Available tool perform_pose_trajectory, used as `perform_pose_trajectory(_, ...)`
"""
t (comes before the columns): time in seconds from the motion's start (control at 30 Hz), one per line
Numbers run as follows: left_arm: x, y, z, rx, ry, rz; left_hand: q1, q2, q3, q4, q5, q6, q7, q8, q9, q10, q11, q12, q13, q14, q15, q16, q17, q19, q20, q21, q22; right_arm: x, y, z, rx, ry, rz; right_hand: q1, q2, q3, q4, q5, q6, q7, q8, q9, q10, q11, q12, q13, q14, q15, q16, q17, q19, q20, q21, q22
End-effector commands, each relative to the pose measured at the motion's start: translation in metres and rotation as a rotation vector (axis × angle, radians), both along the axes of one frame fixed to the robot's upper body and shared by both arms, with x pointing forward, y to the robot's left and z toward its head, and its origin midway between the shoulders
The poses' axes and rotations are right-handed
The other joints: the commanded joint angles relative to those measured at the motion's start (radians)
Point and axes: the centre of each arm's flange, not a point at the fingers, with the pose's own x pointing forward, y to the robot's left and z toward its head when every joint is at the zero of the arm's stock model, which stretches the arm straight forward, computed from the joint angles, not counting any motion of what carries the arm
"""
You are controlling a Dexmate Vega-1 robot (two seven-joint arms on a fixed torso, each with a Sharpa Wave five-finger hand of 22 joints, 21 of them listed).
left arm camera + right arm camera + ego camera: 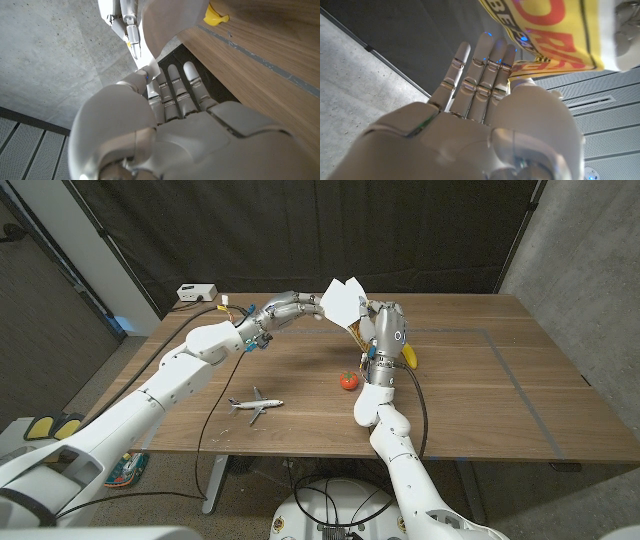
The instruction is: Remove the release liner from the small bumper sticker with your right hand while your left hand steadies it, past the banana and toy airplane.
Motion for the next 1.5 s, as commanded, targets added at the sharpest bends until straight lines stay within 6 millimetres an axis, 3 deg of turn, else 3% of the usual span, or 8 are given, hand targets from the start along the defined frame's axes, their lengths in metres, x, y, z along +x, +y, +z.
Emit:
perform_pose_trajectory(0.03, -0.003, 0.011, -0.011, -0.051, 0.01, 0.033, -0.004, -0.013, 0.001, 0.0, 0.023, 0.054, 0.05, 0.249, 0.026, 0.06, -0.053, 0.014, 0.012, 0.017, -0.061, -0.008, 0.001, 0.001, -0.005, 0.011, -0.002, -0.002, -0.02, -0.005, 0.046, 0.014, -0.062, 0.007, -0.002, 0.01, 0.001, -0.003, 0.009, 0.003, -0.003, 0.005, 0.011, 0.002, 0.009, 0.007, -0.003, -0.057, -0.004, 0.006, -0.004, -0.006, 0.008, 0.002)
perform_pose_trajectory(0.23, -0.003, 0.013, -0.016, -0.079, 0.018, 0.025, -0.015, -0.028, 0.004, 0.0, 0.063, 0.062, 0.051, 0.276, 0.049, 0.07, -0.06, 0.026, 0.025, 0.036, -0.069, -0.014, -0.001, 0.006, -0.007, 0.02, -0.011, -0.004, -0.032, -0.007, 0.059, 0.021, -0.106, 0.005, -0.003, 0.013, 0.003, -0.007, 0.009, 0.003, -0.008, 0.005, 0.01, 0.002, 0.007, 0.009, -0.004, -0.059, -0.008, 0.009, -0.01, -0.008, 0.013, 0.002)
perform_pose_trajectory(0.47, -0.001, 0.014, -0.019, -0.112, 0.023, 0.012, -0.032, -0.048, 0.02, 0.002, 0.175, 0.063, 0.06, 0.331, 0.114, 0.072, -0.062, 0.043, 0.05, 0.052, -0.073, -0.029, -0.001, 0.005, -0.005, 0.027, -0.023, -0.005, -0.038, -0.01, 0.079, 0.034, -0.138, 0.007, -0.005, 0.019, 0.002, -0.01, 0.011, 0.003, -0.012, 0.005, 0.01, 0.004, 0.0, 0.003, -0.004, -0.057, -0.012, 0.012, -0.013, -0.009, 0.022, 0.002)
perform_pose_trajectory(0.63, -0.001, 0.015, -0.02, -0.123, 0.023, 0.015, -0.045, -0.057, 0.024, 0.009, 0.226, 0.067, 0.057, 0.347, 0.127, 0.08, -0.067, 0.046, 0.05, 0.063, -0.078, -0.033, 0.001, 0.005, -0.008, 0.03, -0.025, -0.005, -0.044, -0.011, 0.102, 0.04, -0.153, 0.006, -0.007, 0.021, 0.002, -0.012, 0.012, 0.003, -0.014, 0.005, 0.011, 0.005, -0.001, 0.004, -0.002, -0.057, -0.014, 0.014, -0.014, -0.009, 0.027, 0.002)
perform_pose_trajectory(1.2, -0.002, 0.01, -0.017, -0.127, 0.031, 0.012, -0.071, -0.076, 0.042, 0.019, 0.328, 0.079, 0.058, 0.373, 0.141, 0.095, -0.07, 0.053, 0.052, 0.09, -0.083, -0.042, 0.005, 0.009, -0.007, 0.035, -0.026, -0.006, -0.053, -0.013, 0.14, 0.042, -0.155, 0.008, -0.009, 0.032, 0.001, -0.016, 0.021, 0.007, -0.021, 0.006, 0.017, 0.005, -0.005, 0.005, 0.006, -0.056, -0.02, 0.021, -0.018, -0.006, 0.048, 0.001)
perform_pose_trajectory(1.27, -0.001, 0.01, -0.016, -0.124, 0.039, 0.003, -0.076, -0.065, 0.042, 0.027, 0.336, 0.076, 0.046, 0.365, 0.126, 0.097, -0.064, 0.054, 0.051, 0.092, -0.073, -0.044, 0.007, 0.0, 0.0, 0.042, -0.022, -0.006, -0.053, -0.013, 0.141, 0.038, -0.147, 0.008, -0.009, 0.034, 0.001, -0.017, 0.023, 0.006, -0.021, 0.006, 0.02, 0.003, -0.006, 0.003, 0.009, -0.052, -0.02, 0.021, -0.017, -0.003, 0.051, 0.001)
perform_pose_trajectory(1.3, -0.001, 0.01, -0.017, -0.129, 0.039, 0.012, -0.083, -0.055, 0.039, 0.037, 0.34, 0.069, 0.034, 0.357, 0.111, 0.098, -0.047, 0.053, 0.047, 0.087, -0.063, -0.048, 0.009, -0.014, 0.011, 0.048, -0.018, -0.006, -0.053, -0.013, 0.142, 0.037, -0.143, 0.006, -0.009, 0.035, 0.002, -0.018, 0.021, 0.003, -0.023, 0.006, 0.021, 0.003, -0.008, 0.001, 0.008, -0.051, -0.021, 0.022, -0.02, 0.002, 0.052, 0.001)
perform_pose_trajectory(1.5, -0.001, 0.007, -0.017, -0.104, 0.043, 0.008, -0.088, -0.049, 0.034, 0.042, 0.343, 0.068, 0.028, 0.349, 0.086, 0.102, -0.039, 0.048, 0.035, 0.085, -0.051, -0.052, 0.014, -0.028, 0.02, 0.058, -0.015, -0.005, -0.054, -0.013, 0.153, 0.035, -0.129, 0.002, -0.007, 0.04, 0.005, -0.022, 0.013, -0.004, -0.031, 0.006, 0.017, -0.003, -0.017, -0.006, -0.001, -0.049, -0.027, 0.027, -0.023, 0.008, 0.06, 0.0)
